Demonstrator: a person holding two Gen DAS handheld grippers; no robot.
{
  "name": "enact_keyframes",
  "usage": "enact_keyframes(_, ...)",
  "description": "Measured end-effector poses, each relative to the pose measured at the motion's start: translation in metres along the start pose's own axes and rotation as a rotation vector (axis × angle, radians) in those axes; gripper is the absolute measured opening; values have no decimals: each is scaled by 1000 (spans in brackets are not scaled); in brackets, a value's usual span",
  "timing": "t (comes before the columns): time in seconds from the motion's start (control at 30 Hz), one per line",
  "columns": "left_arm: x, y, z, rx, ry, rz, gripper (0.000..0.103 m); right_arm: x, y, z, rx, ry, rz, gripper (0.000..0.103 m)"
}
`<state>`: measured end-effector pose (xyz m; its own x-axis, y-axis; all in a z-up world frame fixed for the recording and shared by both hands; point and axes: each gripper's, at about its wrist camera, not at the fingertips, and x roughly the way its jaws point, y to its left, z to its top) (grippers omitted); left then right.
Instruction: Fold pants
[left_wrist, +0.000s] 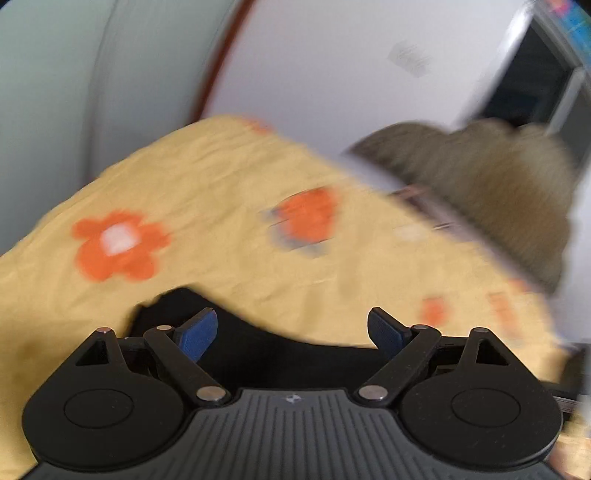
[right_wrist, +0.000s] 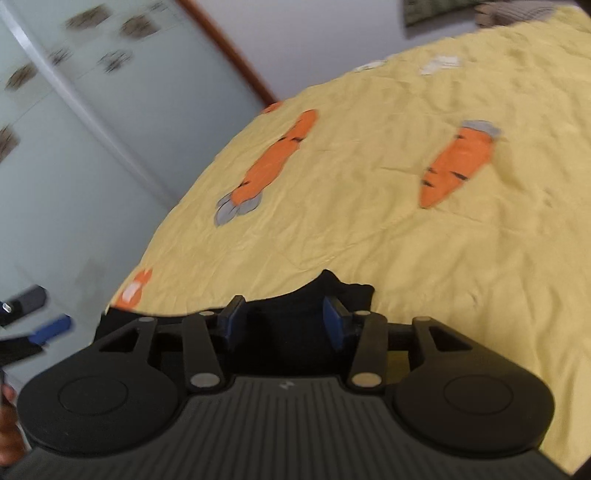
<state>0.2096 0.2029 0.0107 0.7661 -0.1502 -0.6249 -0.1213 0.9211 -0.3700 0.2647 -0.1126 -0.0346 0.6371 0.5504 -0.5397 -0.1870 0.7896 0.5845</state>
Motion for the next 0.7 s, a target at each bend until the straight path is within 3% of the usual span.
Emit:
enact_keyframes(0.07, 17, 13, -11, 19, 24, 45, 89, -20, 13, -6, -10, -54, -65, 44)
enact_keyframes(0.13, 12, 20, -22, 36, -20, 34, 89, -45, 31, -24, -51, -118, -126, 65)
enact_keyframes(0.2, -8, 9, -32, 98, -74, 88, 89, -63, 47, -48, -120, -107, -97, 76)
enact_keyframes(0.27, -29, -1, -44, 178, -119, 104, 90, -71, 58, -75, -189, -76, -44, 77)
enact_keyframes(0.33, -37, -4, -56, 232, -110, 131, 97, -68, 63, -98, -247, -29, -20, 81)
enact_keyframes(0.43, -32, 3, -75, 279, -47, 250, 98, -57, 68, -124, -421, -36, -152, 84)
enact_keyframes(0.5, -37, 18, -81, 192, -51, 191, 98, -62, 80, -131, -459, -38, -253, 87)
enact_keyframes(0.6, -36, 36, -83, 81, -56, 132, 100, -86, 88, -137, -451, -65, -116, 88)
enact_keyframes(0.67, -35, 34, -88, 105, -79, 135, 101, -87, 87, -146, -487, -28, -49, 91)
enact_keyframes(0.7, -36, 32, -90, 118, -86, 144, 101, -82, 85, -151, -509, 10, -68, 90)
